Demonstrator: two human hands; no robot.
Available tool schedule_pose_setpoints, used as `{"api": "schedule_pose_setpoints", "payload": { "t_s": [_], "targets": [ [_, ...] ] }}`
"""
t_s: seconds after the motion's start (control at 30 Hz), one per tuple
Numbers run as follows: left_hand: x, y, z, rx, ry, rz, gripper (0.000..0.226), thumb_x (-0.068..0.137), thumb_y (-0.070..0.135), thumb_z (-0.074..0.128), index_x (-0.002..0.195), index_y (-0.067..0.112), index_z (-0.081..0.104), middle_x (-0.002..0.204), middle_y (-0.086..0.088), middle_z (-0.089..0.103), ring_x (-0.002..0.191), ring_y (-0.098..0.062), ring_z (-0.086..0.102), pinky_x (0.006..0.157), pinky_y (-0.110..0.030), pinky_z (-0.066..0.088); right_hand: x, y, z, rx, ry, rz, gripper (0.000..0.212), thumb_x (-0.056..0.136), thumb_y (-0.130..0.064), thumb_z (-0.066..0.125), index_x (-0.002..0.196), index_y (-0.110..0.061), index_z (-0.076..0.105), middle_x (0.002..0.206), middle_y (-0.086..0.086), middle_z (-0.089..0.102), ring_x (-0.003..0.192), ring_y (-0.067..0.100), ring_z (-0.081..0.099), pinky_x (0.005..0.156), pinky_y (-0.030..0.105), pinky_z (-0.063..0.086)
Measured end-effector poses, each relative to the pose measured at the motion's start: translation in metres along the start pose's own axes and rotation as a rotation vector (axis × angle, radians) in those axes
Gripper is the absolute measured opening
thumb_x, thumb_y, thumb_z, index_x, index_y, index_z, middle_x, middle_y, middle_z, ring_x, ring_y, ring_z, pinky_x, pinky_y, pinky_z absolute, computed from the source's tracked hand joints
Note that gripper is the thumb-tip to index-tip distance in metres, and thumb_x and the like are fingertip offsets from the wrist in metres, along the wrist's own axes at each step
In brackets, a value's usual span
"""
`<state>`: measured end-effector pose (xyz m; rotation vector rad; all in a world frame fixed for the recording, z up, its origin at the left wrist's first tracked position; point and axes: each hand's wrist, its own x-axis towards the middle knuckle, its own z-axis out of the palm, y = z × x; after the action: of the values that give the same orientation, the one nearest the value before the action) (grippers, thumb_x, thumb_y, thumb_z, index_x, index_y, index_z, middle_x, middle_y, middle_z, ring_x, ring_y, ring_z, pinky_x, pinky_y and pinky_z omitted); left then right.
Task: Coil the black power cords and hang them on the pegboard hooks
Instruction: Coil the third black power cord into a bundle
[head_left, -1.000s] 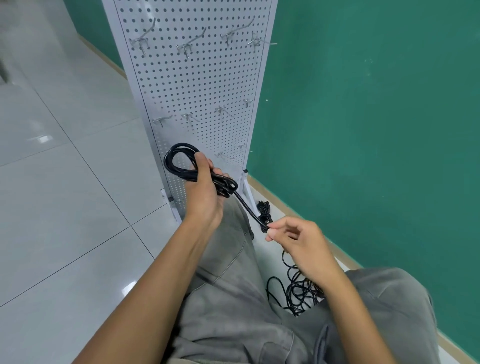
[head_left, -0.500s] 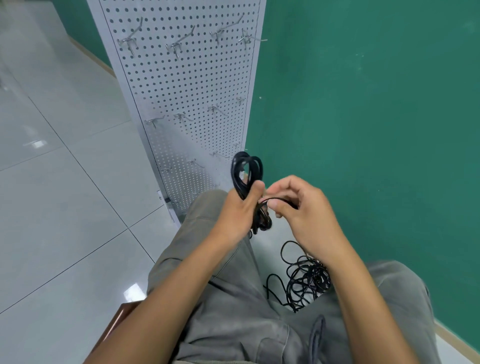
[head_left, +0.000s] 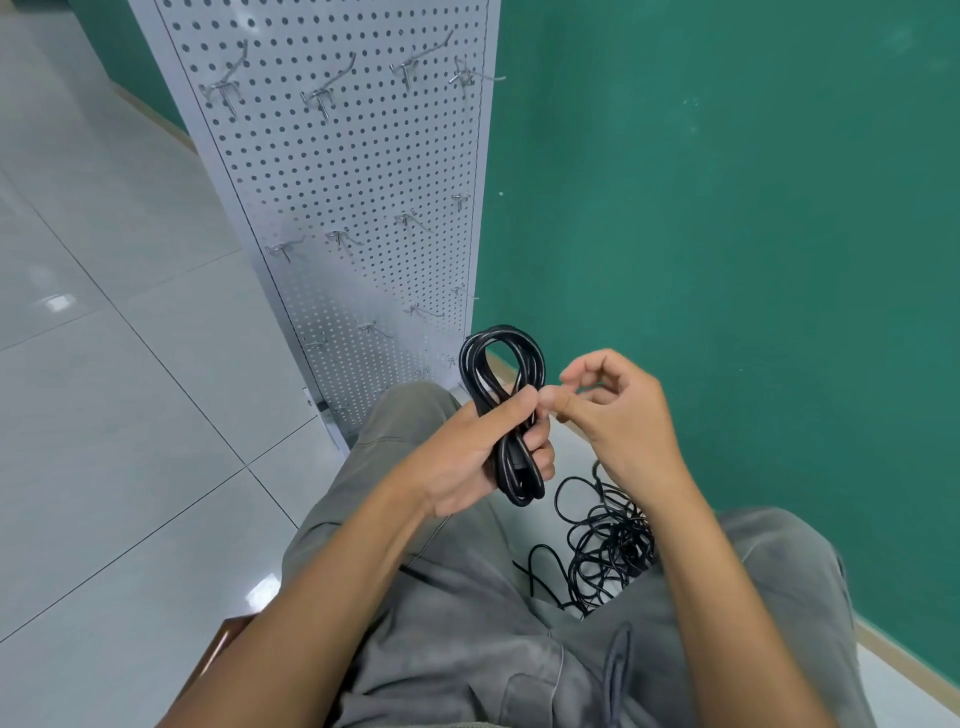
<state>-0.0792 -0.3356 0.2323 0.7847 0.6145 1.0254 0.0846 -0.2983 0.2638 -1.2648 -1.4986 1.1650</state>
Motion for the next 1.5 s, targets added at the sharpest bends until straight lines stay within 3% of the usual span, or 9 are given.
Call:
{"api": "schedule_pose_setpoints", "payload": {
  "t_s": [0.13, 0.37, 0.63, 0.77, 0.87, 0.93, 1.1, 1.37, 1.5],
  "targets": [
    [-0.001, 0.005, 0.000, -0.078, -0.003, -0.012, 0.021, 0.097, 0.032, 0.063, 0.093, 0.012, 0.055, 0.069, 0.002, 0.043, 0.064, -0.017, 0.046, 0.068, -0.030, 0.049, -0.007, 0.023, -0.008, 0.024, -0.071, 0.029, 0.008, 0.093, -0.015, 0.072, 0.088, -0.011, 0.066, 0.078, 0.003, 0.069, 0.074, 0.017, 0.065, 0.080, 0.034, 0.055],
    [0.001, 0.006, -0.007, 0.031, 0.107, -0.008, 0.018, 0.096, 0.012, 0.061, 0.080, 0.015, 0.054, 0.067, -0.002, 0.038, 0.062, -0.019, 0.047, 0.067, -0.033, 0.046, -0.013, 0.036, -0.011, 0.185, 0.028, 0.096, 0.004, 0.097, -0.007, 0.064, 0.094, -0.007, 0.066, 0.076, 0.010, 0.074, 0.065, 0.021, 0.066, 0.068, 0.024, 0.055],
    [0.005, -0.003, -0.003, 0.255, 0.275, -0.141, 0.036, 0.100, 0.025, 0.065, 0.070, 0.018, 0.047, 0.056, -0.001, 0.038, 0.046, -0.015, 0.039, 0.049, -0.025, 0.039, -0.014, 0.011, -0.003, 0.340, 0.124, 0.079, 0.013, 0.102, -0.007, 0.057, 0.090, -0.007, 0.062, 0.085, 0.014, 0.077, 0.090, 0.028, 0.075, 0.087, 0.037, 0.060],
    [0.008, -0.009, -0.002, 0.296, 0.233, -0.227, 0.039, 0.099, 0.037, 0.066, 0.070, 0.019, 0.049, 0.057, 0.001, 0.038, 0.050, -0.016, 0.039, 0.051, -0.024, 0.041, -0.014, -0.005, 0.007, 0.434, 0.147, 0.107, 0.018, 0.101, -0.009, 0.058, 0.084, -0.009, 0.058, 0.114, 0.007, 0.074, 0.116, 0.018, 0.068, 0.097, 0.043, 0.057],
    [0.008, -0.012, -0.002, 0.269, 0.224, -0.194, 0.027, 0.100, 0.035, 0.064, 0.083, 0.016, 0.056, 0.063, -0.001, 0.047, 0.057, -0.017, 0.048, 0.059, -0.026, 0.047, -0.015, -0.011, 0.015, 0.540, 0.128, 0.182, 0.023, 0.102, -0.015, 0.058, 0.080, -0.012, 0.053, 0.100, 0.000, 0.070, 0.097, 0.009, 0.069, 0.101, 0.049, 0.054],
    [0.008, -0.013, -0.003, 0.279, 0.234, -0.142, 0.027, 0.099, 0.035, 0.064, 0.104, 0.008, 0.063, 0.079, -0.007, 0.059, 0.069, -0.018, 0.059, 0.067, -0.028, 0.051, -0.014, -0.014, 0.019, 0.626, 0.091, 0.225, 0.024, 0.103, -0.015, 0.056, 0.079, -0.013, 0.051, 0.090, 0.004, 0.066, 0.077, 0.009, 0.067, 0.093, 0.046, 0.055],
    [0.009, -0.015, -0.005, 0.269, 0.197, -0.045, 0.046, 0.097, 0.041, 0.064, 0.133, 0.012, 0.064, 0.131, -0.012, 0.069, 0.120, -0.022, 0.066, 0.104, -0.038, 0.052, -0.008, -0.019, 0.026, 0.764, -0.015, 0.322, 0.020, 0.104, -0.015, 0.053, 0.084, -0.013, 0.052, 0.090, 0.012, 0.072, 0.080, 0.022, 0.069, 0.067, 0.034, 0.054],
    [0.006, -0.017, -0.003, 0.213, 0.104, -0.036, 0.036, 0.095, 0.038, 0.057, 0.123, 0.016, 0.066, 0.116, -0.007, 0.074, 0.115, -0.025, 0.069, 0.104, -0.048, 0.053, -0.006, -0.013, 0.022, 0.614, -0.114, 0.424, 0.025, 0.077, -0.027, 0.078, 0.096, -0.013, 0.070, 0.102, 0.019, 0.071, 0.086, 0.031, 0.064, 0.070, 0.042, 0.048],
    [0.005, -0.017, -0.001, 0.311, 0.078, -0.023, 0.028, 0.096, 0.037, 0.055, 0.099, 0.010, 0.064, 0.079, -0.007, 0.067, 0.085, -0.020, 0.070, 0.087, -0.036, 0.057, -0.003, -0.011, 0.014, 0.541, -0.183, 0.442, 0.025, 0.087, -0.024, 0.074, 0.107, -0.009, 0.071, 0.093, 0.017, 0.069, 0.056, 0.027, 0.054, 0.042, 0.024, 0.036]
  ]
}}
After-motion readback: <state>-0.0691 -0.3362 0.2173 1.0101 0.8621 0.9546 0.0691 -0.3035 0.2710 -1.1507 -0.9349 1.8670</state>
